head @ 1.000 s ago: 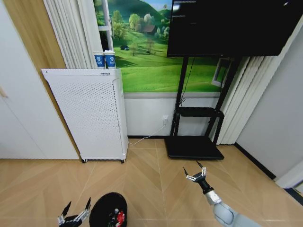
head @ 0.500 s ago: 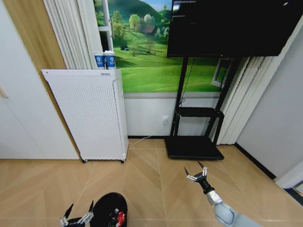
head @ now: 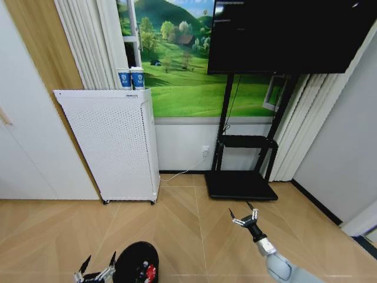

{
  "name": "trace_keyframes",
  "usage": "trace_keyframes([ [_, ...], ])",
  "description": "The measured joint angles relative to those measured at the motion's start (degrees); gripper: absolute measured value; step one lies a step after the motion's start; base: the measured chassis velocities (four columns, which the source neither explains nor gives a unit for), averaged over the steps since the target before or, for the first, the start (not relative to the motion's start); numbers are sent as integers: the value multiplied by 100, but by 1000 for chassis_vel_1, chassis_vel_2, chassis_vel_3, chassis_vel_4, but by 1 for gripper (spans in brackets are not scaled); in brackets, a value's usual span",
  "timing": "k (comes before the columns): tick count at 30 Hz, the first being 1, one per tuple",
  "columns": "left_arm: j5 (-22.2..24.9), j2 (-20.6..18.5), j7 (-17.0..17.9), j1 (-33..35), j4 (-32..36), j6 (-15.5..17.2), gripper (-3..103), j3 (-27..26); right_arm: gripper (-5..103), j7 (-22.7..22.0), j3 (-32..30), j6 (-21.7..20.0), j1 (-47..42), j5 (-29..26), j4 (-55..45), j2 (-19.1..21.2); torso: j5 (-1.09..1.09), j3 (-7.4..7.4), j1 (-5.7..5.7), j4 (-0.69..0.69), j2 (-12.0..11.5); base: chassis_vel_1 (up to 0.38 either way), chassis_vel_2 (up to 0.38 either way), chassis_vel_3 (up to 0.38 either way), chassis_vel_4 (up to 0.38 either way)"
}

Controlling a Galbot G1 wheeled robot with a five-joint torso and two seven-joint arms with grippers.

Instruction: Pick up the trash bin and place the garbage on the floor into it.

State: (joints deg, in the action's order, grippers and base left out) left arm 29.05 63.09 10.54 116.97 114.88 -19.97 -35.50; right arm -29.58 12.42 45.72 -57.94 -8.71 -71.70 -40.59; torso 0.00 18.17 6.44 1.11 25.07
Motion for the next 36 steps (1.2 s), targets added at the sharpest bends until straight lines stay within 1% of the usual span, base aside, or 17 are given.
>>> trace_keyframes([
  [6,92,-55,18,-4,55,35,100,-33,100,32,37,0,34,-139,-84,70,0,78,50,0,127,0,0,0,0],
  [12,413,-259,155,-11,247,155,100,-219,100,49,196,-105,239,-789,-330,154,-1,178,98,-1,276,0,0,0,0],
  [14,752,-488,218,-20,388,227,100,-490,100,37,292,-253,410,-1194,-375,121,-2,225,129,-1,352,0,0,0,0],
  [15,752,-488,218,-20,388,227,100,-490,100,37,292,-253,410,-1194,-375,121,-2,225,129,-1,352,0,0,0,0],
  [17,1273,-824,271,-24,571,330,100,-885,100,17,366,-369,541,-1484,-434,84,-1,268,158,-2,424,0,0,0,0],
  [18,1273,-824,271,-24,571,330,100,-885,100,17,366,-369,541,-1484,-434,84,-1,268,158,-2,424,0,0,0,0],
  [21,1890,-1376,373,-55,739,443,100,-1406,100,26,425,-440,621,-1655,-471,80,0,326,193,1,518,0,0,0,0],
  [22,1890,-1376,373,-55,739,443,100,-1406,100,26,425,-440,621,-1655,-471,80,0,326,193,1,518,0,0,0,0],
  [24,2422,-1856,483,-139,810,566,100,-1794,100,36,448,-538,688,-1904,-571,88,-1,374,221,0,593,0,0,0,0],
  [25,2422,-1856,483,-139,810,566,100,-1794,100,36,448,-538,688,-1904,-571,88,-1,374,221,0,593,0,0,0,0],
  [27,2905,-2339,588,-321,793,674,100,-2034,100,41,455,-650,747,-2173,-784,210,1,420,251,-2,669,0,0,0,0],
  [28,3095,-2537,634,-436,751,717,100,-2052,100,46,459,-700,748,-2266,-897,307,-1,439,263,-3,700,0,0,0,0],
  [29,3095,-2537,634,-436,751,717,100,-2052,100,46,459,-700,748,-2266,-897,307,-1,439,263,-3,700,0,0,0,0],
  [31,3441,-2957,681,-726,596,793,100,-1965,100,31,480,-816,741,-2470,-1192,530,-3,477,288,2,763,0,0,0,0],
  [32,3441,-2957,681,-726,596,793,100,-1965,100,31,480,-816,741,-2470,-1192,530,-3,477,288,2,763,0,0,0,0],
  [35,3694,-3344,717,-1129,427,850,100,-1643,100,-77,503,-996,692,-2717,-1610,777,-1,517,318,1,832,0,0,0,0],
  [36,3694,-3344,717,-1129,427,850,100,-1643,100,-77,503,-996,692,-2717,-1610,777,-1,517,318,1,832,0,0,0,0],
])
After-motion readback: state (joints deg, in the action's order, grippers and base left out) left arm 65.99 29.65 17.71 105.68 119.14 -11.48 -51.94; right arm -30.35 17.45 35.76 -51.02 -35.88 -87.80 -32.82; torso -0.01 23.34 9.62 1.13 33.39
